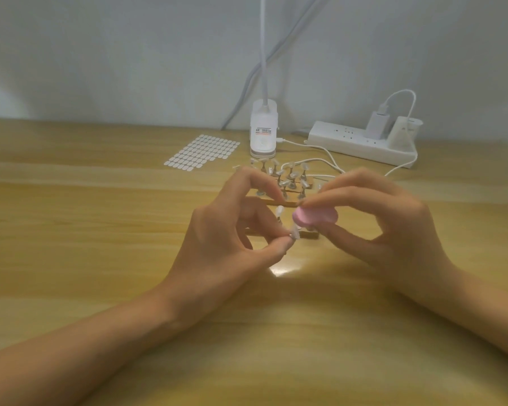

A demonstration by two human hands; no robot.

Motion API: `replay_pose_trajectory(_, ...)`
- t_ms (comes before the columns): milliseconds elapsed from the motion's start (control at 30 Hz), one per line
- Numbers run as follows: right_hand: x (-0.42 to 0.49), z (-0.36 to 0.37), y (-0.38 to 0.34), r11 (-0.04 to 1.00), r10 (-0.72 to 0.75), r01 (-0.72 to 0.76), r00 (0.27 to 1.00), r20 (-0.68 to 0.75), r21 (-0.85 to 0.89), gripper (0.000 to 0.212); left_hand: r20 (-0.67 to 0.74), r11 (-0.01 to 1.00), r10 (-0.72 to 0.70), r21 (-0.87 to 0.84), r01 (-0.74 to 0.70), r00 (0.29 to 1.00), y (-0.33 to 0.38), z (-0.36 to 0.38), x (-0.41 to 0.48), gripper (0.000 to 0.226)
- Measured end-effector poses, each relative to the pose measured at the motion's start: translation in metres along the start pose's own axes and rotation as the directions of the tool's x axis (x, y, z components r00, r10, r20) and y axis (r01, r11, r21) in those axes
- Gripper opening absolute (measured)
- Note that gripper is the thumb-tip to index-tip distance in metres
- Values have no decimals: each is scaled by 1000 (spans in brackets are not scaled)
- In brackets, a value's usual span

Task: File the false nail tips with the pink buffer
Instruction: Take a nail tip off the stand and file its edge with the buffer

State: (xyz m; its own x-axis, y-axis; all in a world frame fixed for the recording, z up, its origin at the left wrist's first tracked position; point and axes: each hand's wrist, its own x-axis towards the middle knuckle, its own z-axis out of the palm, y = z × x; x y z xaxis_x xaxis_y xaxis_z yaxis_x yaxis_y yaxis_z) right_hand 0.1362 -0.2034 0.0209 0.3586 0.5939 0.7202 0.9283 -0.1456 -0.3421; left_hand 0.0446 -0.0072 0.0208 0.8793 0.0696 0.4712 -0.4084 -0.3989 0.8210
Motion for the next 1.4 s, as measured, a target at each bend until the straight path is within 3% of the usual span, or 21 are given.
replay_pose_trajectory(233, 0, -4, 5, 999, 43, -44, 998, -37, -13, 18, -2, 1000, 3, 15, -3, 1000, 2, 2, -1, 38)
replay_pose_trajectory(367, -2, 3, -3, 997, -72, 72, 996, 51, 9, 15, 11, 1000, -3, 15, 3, 1000, 1, 1, 0, 39)
replay_pose_trajectory(500, -1, -3, 0, 998, 12, -13, 1000, -13, -64, 16, 11, 1000, -9, 6, 9, 1000, 1, 1, -1, 42)
replay_pose_trajectory(633, -2, 5, -6, 997, -73, 74, 997, 31, -29, 15, 18, 1000, -3, 19, 3, 1000, 0, 1, 0, 40)
replay_pose_trajectory(767, 0, -2, -1, 998, 0, 0, 1000, -13, -58, 19, 21, 1000, -21, 0, 21, 1000, 0, 0, 0, 41)
replay_pose_trajectory(900, -3, 4, -6, 996, -84, 86, 995, 50, -38, 16, 32, 1000, -13, 9, 13, 999, -2, 0, 1, 40)
replay_pose_trajectory(1267, 0, -2, -1, 1000, 8, -8, 1000, 6, -22, 18, 21, 1000, -15, 11, 14, 1000, -2, 0, 1, 39)
replay_pose_trajectory(1400, -3, 4, -5, 998, -62, 63, 997, 51, -20, 17, 29, 1000, 7, 25, -8, 1000, -3, 0, 0, 39)
